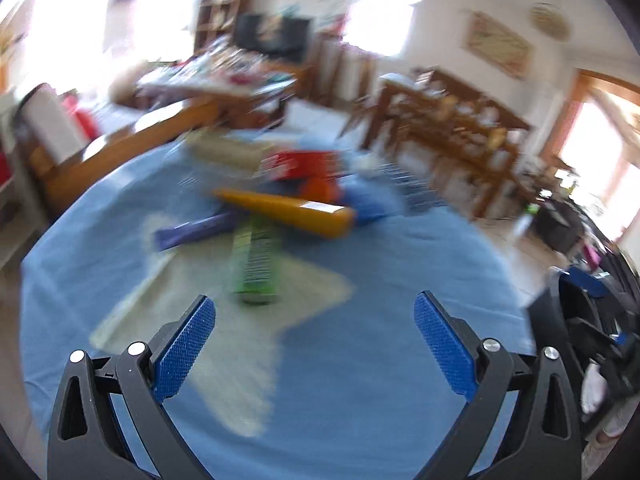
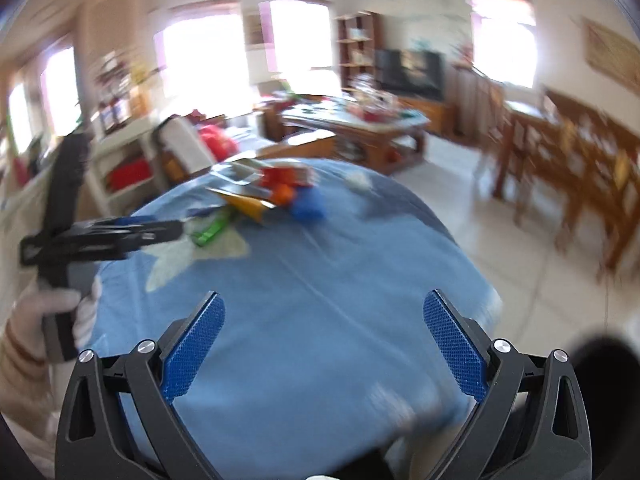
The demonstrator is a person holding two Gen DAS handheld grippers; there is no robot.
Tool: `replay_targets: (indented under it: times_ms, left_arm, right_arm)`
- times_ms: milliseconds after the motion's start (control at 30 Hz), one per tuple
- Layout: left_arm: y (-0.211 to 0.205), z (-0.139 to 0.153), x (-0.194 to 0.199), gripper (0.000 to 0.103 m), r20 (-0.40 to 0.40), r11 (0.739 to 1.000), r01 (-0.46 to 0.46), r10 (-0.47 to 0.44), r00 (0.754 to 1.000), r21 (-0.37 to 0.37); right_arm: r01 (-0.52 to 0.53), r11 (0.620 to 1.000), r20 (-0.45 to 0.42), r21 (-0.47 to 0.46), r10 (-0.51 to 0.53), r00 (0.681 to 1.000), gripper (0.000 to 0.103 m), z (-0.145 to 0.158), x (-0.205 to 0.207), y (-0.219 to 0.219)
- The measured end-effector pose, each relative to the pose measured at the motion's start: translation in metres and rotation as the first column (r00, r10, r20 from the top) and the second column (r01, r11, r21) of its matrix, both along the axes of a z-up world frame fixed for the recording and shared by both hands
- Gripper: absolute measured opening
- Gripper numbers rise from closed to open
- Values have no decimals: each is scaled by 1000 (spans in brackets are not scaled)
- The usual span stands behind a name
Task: Collect trash
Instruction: 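Grasp the green gum pack with left tool while right tool grasps the yellow cone wrapper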
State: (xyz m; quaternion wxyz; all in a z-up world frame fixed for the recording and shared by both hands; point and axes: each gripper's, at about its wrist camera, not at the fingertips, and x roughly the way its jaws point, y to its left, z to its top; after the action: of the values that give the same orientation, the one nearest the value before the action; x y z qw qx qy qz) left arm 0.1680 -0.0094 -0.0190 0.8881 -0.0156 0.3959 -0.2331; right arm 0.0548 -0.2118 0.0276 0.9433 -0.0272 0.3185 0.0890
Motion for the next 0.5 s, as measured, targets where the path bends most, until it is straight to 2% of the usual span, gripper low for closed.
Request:
replay_targets:
  times_ms: [100, 200, 267, 333, 433, 500]
  left_arm:
    - [6, -14, 29, 98, -62, 996, -70, 73, 995, 54]
    - [2, -24, 49, 98, -54, 989, -67, 75, 996, 130]
    - [8, -31, 50, 98, -41, 985, -52, 59, 997, 162]
    - [6, -34, 54, 98, -37, 984, -29, 36, 999, 176]
    - [6, -39, 56, 97, -41, 982, -8, 16, 999, 189]
    - [7, -43, 57, 93, -45, 983, 13, -5, 999, 185]
  right_arm:
    - [-97, 991, -11, -91, 97, 995, 98, 3, 48, 33]
    - [-187, 971, -30, -151, 185, 982, 98, -3, 91, 56]
    - [-239, 956, -45, -172, 235, 971, 92, -13, 108, 66]
    - [-299, 933, -78, -199, 289, 954, 77, -23, 131, 75]
    - [-361, 908, -107, -213, 345, 932, 73, -37, 157, 90]
    - [-395, 894, -127, -212, 375, 918, 65, -45, 170, 95]
